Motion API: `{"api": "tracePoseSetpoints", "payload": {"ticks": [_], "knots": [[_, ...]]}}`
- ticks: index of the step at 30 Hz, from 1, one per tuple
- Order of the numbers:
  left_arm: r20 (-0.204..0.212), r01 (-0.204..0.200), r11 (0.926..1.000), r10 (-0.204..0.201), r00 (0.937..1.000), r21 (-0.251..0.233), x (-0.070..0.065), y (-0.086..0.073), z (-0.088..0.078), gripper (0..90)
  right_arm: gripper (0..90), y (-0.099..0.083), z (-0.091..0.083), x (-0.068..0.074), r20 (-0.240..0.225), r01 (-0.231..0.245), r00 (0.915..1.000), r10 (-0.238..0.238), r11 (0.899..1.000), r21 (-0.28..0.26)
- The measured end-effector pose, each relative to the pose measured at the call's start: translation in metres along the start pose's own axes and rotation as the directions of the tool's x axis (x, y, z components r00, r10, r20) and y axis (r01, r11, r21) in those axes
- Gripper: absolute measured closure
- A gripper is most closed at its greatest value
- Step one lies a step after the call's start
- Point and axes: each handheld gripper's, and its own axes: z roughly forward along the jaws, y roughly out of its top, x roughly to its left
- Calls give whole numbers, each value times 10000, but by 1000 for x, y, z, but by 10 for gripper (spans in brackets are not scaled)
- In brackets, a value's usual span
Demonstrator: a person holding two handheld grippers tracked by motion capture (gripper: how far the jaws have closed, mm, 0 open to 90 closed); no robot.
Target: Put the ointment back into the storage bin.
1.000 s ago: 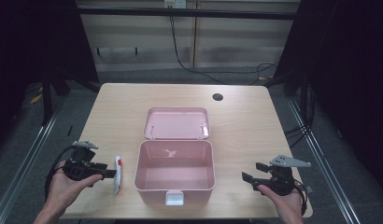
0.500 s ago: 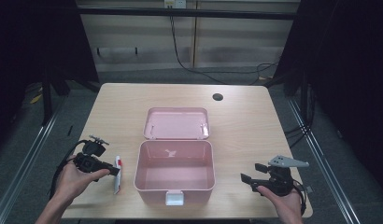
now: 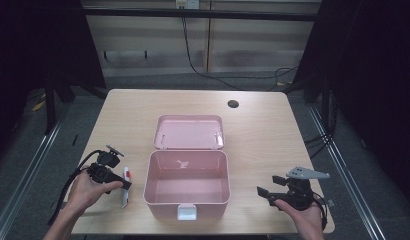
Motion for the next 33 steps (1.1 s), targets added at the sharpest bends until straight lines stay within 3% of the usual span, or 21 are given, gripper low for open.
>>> {"api": "tracePoseSetpoints", "payload": {"ticks": [12, 13, 17, 21, 25, 33], "knots": [[67, -437, 9990, 436, 9990, 87, -2, 2, 6, 606, 221, 0, 1, 0, -36, 18, 10000, -17, 10000, 71], [28, -649, 9977, 648, 9979, 184, -1, 3, 5, 607, 220, 0, 2, 0, -44, 15, 10000, -15, 10000, 70], [-46, -706, 9969, 708, 9975, 356, -3, 6, 10, 575, 220, 0, 2, 1, -61, 3, 10000, -3, 9999, 125], [-149, -1050, 9929, 1060, 9943, 564, -7, 7, 17, 589, 218, 0, 2, 1, -92, 22, 10000, -20, 9999, 149], [-169, -1347, 9888, 1360, 9906, 636, -9, 7, 17, 679, 216, 0, 2, 0, -118, 2, 9999, 0, 9998, 185], [-124, -1844, 9799, 1858, 9825, 764, -10, 7, 17, 688, 214, 0, 3, 1, -149, 16, 9999, -13, 9997, 254]]}}
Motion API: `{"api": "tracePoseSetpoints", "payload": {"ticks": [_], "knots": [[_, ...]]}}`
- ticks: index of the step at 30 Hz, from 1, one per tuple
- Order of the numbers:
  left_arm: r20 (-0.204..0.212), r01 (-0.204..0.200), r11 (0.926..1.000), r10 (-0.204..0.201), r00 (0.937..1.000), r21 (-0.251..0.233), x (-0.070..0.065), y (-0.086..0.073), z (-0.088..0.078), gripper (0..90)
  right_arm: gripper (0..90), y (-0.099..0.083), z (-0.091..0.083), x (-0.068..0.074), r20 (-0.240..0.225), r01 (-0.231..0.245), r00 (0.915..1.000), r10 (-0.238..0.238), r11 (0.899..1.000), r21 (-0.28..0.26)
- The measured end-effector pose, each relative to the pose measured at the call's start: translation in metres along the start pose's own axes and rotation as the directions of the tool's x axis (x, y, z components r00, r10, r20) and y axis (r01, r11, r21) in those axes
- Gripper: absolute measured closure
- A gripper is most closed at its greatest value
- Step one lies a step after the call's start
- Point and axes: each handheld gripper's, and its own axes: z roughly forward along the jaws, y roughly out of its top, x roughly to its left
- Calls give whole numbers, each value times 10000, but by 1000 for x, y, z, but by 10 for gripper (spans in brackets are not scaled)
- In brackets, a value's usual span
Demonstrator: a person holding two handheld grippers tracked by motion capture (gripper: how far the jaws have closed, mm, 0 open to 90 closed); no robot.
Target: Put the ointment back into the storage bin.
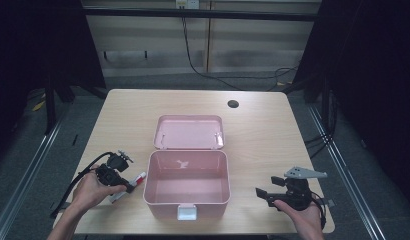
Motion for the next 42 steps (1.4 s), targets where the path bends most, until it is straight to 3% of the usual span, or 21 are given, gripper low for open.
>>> {"api": "tracePoseSetpoints", "payload": {"ticks": [4, 17, 20, 23, 30, 35, 42], "knots": [[-124, -123, 9998, 125, 9998, 152, -2, 2, 0, 689, 212, 0, 0, 0, 11, -3, 10000, 3, 10000, 22], [221, -303, 9993, 297, 9993, 228, -1, -1, -6, 690, 210, 0, 0, -1, 28, -18, 10000, 18, 10000, 37], [352, -537, 9982, 529, 9980, 247, -1, -1, -8, 690, 210, 0, 0, 0, 20, -35, 10000, 35, 10000, 53], [399, -790, 9957, 771, 9962, 491, -2, -2, -8, 690, 209, 0, 0, 0, 20, -32, 10000, 31, 10000, 56], [332, -972, 9918, 947, 9949, 827, -3, -1, -10, 690, 209, 0, 1, 0, 10, -47, 10000, 47, 10000, 88], [144, -982, 9908, 973, 9951, 927, -5, 1, -15, 690, 209, 0, 1, 0, -7, -58, 10000, 59, 9999, 97], [391, -1005, 9883, 966, 9946, 1148, -3, 0, -21, 689, 207, 0, 1, 0, -14, -70, 10000, 70, 9999, 108]]}}
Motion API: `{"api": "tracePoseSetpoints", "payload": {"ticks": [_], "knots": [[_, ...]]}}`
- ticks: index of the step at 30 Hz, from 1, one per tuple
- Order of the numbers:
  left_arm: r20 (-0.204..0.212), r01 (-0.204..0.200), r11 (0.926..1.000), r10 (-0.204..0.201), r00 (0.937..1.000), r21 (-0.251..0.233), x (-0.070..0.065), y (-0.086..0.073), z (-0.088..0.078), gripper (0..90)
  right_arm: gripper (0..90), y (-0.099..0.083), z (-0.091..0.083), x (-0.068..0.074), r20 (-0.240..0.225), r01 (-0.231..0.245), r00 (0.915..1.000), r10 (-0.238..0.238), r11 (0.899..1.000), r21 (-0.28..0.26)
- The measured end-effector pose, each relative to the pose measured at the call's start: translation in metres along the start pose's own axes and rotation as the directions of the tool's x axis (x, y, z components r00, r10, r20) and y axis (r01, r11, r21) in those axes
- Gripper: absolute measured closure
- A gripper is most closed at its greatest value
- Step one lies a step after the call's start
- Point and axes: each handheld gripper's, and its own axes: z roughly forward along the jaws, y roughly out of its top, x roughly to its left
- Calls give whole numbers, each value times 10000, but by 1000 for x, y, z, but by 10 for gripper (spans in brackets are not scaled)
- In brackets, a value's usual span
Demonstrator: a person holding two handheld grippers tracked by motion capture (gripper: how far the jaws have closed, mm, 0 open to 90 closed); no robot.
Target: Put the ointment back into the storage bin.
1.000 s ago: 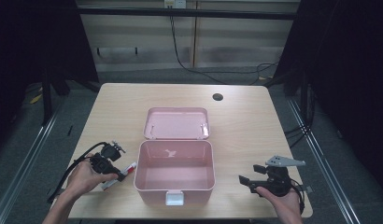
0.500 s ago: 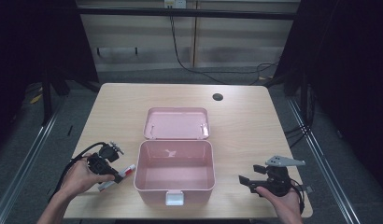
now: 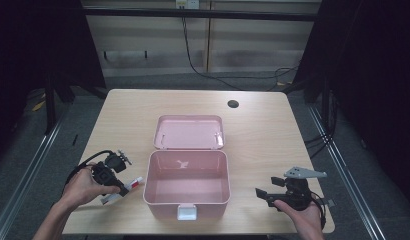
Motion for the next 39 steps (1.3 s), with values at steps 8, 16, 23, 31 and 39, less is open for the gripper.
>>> {"api": "tracePoseSetpoints", "payload": {"ticks": [8, 16, 23, 31, 39], "knots": [[225, -121, 9999, 121, 9997, -3, 2, -4, -12, 689, 206, 0, 1, 1, -7, 26, 10000, -26, 10000, 22], [574, -292, 9991, 309, 9979, -310, -2, -4, -30, 689, 201, 0, 1, 0, 17, -14, 10000, 14, 10000, 37], [342, -479, 9987, 485, 9982, -195, -9, -4, -42, 690, 199, 0, 1, 1, -1, -15, 10000, 15, 10000, 49], [318, -760, 9964, 772, 9965, -364, -13, -4, -54, 690, 195, 0, 1, 1, -13, -31, 10000, 31, 10000, 78], [353, -940, 9947, 955, 9948, -405, -15, -6, -66, 690, 191, 0, 3, 1, -88, -27, 10000, 28, 9998, 216]]}}
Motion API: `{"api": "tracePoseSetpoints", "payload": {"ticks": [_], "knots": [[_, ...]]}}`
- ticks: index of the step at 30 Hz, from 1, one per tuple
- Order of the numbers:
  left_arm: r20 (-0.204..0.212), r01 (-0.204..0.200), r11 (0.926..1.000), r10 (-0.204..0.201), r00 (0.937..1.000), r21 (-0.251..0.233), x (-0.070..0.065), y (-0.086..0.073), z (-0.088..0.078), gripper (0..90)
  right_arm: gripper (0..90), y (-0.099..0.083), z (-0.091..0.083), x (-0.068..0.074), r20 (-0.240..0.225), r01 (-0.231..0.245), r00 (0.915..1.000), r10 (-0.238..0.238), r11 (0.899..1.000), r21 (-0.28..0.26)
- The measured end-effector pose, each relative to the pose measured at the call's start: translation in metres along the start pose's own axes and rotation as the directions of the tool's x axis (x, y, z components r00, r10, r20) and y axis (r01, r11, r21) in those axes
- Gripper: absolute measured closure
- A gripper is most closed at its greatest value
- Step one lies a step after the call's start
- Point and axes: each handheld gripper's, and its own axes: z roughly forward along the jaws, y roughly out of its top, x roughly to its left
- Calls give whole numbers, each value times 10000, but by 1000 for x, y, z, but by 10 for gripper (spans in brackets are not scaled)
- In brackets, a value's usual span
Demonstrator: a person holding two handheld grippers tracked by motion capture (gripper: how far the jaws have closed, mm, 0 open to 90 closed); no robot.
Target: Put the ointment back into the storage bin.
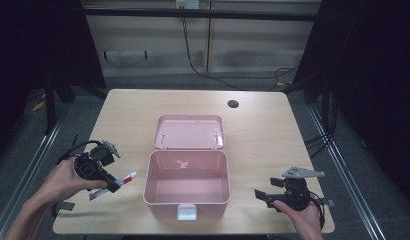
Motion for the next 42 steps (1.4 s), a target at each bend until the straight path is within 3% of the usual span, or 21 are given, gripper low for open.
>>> {"api": "tracePoseSetpoints", "payload": {"ticks": [4, 8, 16, 26, 34, 38, 42], "knots": [[-269, 19, 9999, -22, 9996, -111, 0, 1, -8, 691, 189, 0, -1, 0, 17, 12, 10000, -12, 10000, -62], [-23, -194, 9997, 194, 9998, -165, -3, 0, -14, 690, 188, 0, -1, 0, 10, 18, 10000, -18, 10000, -61], [-156, -512, 9986, 509, 9986, -163, -10, 2, -28, 689, 185, 0, -1, 0, 37, -47, 10000, 48, 10000, -62], [-217, -642, 9963, 631, 9978, -568, -18, 5, -43, 689, 183, 0, -1, 0, 31, -37, 10000, 37, 10000, -73], [0, -1172, 9910, 1174, 9931, -653, -27, 9, -56, 689, 181, 0, -1, 1, 34, -65, 10000, 65, 10000, -58], [-30, -1248, 9877, 1251, 9921, -945, -30, 13, -63, 689, 181, 0, -1, 1, 42, -56, 10000, 56, 10000, -62], [-61, -1425, 9856, 1426, 9898, -907, -36, 20, -67, 689, 181, 0, -1, 0, 47, -62, 10000, 62, 10000, -70]]}}
